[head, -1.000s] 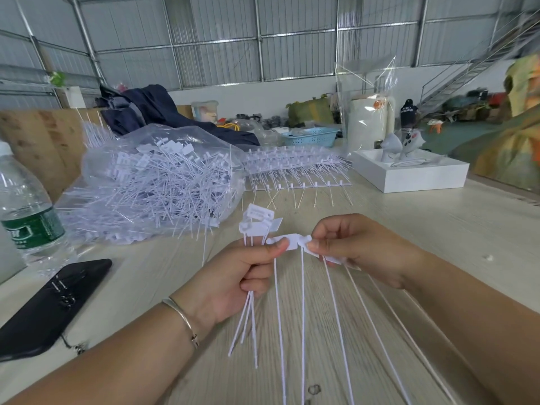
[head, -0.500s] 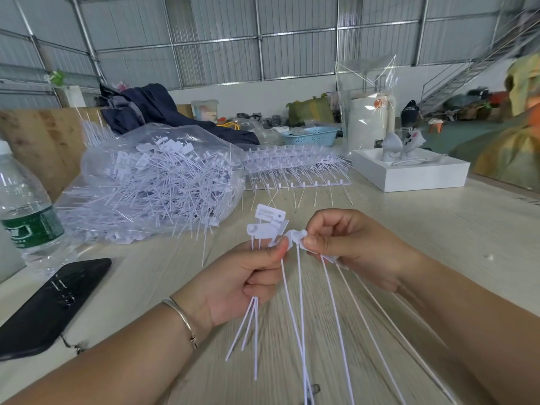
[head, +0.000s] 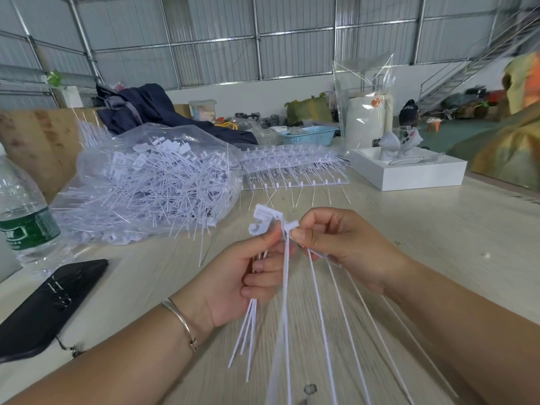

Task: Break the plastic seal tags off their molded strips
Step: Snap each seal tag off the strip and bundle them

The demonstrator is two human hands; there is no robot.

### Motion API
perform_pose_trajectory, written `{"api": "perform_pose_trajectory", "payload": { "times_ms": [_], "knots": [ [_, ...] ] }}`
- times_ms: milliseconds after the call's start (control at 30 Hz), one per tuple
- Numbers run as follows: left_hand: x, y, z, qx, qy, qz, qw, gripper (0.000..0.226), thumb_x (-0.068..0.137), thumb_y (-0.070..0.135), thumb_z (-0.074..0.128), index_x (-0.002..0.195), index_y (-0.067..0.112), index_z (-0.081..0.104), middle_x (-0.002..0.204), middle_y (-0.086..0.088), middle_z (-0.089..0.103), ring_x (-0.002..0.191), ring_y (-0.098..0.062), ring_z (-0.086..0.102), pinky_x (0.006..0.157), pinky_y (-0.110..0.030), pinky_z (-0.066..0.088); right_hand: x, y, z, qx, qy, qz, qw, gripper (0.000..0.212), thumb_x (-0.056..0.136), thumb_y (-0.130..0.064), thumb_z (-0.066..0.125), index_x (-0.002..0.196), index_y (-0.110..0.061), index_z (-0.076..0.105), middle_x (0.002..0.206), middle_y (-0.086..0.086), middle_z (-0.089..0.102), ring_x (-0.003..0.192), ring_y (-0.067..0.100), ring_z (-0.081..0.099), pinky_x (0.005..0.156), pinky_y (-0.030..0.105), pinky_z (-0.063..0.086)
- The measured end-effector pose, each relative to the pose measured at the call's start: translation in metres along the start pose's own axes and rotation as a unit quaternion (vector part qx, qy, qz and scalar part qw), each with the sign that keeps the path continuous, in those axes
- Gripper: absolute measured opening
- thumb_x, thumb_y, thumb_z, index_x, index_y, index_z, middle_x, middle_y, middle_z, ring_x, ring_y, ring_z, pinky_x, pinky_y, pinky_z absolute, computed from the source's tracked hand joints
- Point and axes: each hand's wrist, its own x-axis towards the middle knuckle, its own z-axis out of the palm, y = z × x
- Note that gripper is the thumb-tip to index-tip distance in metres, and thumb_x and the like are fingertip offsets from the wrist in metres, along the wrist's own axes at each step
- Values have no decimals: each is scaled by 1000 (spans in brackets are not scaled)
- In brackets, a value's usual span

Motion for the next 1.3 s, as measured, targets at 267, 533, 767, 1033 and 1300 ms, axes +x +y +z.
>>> {"api": "perform_pose_trajectory", "payload": {
  "times_ms": [267, 533, 767, 1033, 1300],
  "knots": [
    [9, 1, -12, -145, 149, 57, 976, 30, 83, 34, 60, 67, 17, 42, 60, 1, 41, 39, -6, 35, 31, -14, 25, 3, 2, -11, -52, 57, 11, 997, 17, 84, 12, 55, 82, -3, 61, 55, 5, 54, 49, 10, 46, 48, 12, 36],
    [5, -5, -5, 48, 154, 70, 984, 25, 62, 35, 82, 69, 21, 62, 56, 10, 25, 41, -2, 18, 35, -15, 14, 1, 12, -7, -312, 17, -85, 946, 21, 83, 1, 62, 82, -21, 63, 77, 6, 62, 73, 30, 57, 59, 26, 41],
    [5, -5, -5, 108, 217, 82, 967, 16, 62, 20, 78, 58, 21, 63, 57, 5, 21, 41, -6, 15, 32, -16, 14, 2, 2, -5, -477, 74, -310, 819, 18, 86, 0, 55, 101, 0, 65, 106, 9, 64, 101, 23, 59, 89, 32, 45],
    [2, -1, -1, 63, 214, 96, 970, 11, 65, 21, 76, 57, 18, 68, 55, 8, 19, 38, -4, 15, 32, -16, 11, 5, 15, -21, -287, 30, -10, 957, 31, 89, -30, 66, 78, -1, 62, 62, 5, 63, 60, 20, 55, 66, 32, 45],
    [-3, 3, 1, 12, 107, 95, 990, 34, 76, 18, 74, 58, 23, 46, 56, 8, 13, 37, -2, 13, 30, -14, 14, 3, 11, -32, -172, -19, 35, 984, 50, 74, -50, 74, 69, -2, 59, 58, 3, 55, 61, 13, 44, 61, 12, 36]
  ]
}}
